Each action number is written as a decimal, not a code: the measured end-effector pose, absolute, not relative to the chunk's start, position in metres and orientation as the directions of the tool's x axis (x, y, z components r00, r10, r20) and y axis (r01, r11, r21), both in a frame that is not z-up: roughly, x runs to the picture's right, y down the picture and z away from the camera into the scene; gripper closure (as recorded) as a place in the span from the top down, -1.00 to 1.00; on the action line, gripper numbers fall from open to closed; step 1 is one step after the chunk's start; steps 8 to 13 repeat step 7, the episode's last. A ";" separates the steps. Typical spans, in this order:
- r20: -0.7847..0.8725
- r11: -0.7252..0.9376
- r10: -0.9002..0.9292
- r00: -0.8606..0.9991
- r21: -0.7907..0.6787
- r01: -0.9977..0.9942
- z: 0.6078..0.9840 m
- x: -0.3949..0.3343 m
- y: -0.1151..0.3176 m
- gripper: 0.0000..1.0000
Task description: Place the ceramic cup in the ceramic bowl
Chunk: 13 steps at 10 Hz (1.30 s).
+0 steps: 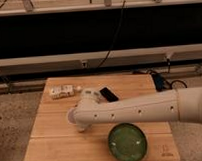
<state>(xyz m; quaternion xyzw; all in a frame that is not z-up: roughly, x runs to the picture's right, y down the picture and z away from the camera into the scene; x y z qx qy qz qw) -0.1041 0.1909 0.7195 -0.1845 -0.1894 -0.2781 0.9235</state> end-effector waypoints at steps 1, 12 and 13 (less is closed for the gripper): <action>0.448 0.783 -0.442 0.777 -0.230 0.578 0.719 -0.104 0.188 -1.00; 0.368 0.819 -0.431 0.824 -0.225 0.529 0.690 -0.055 0.150 -1.00; 0.368 0.819 -0.431 0.824 -0.225 0.529 0.690 -0.055 0.150 -1.00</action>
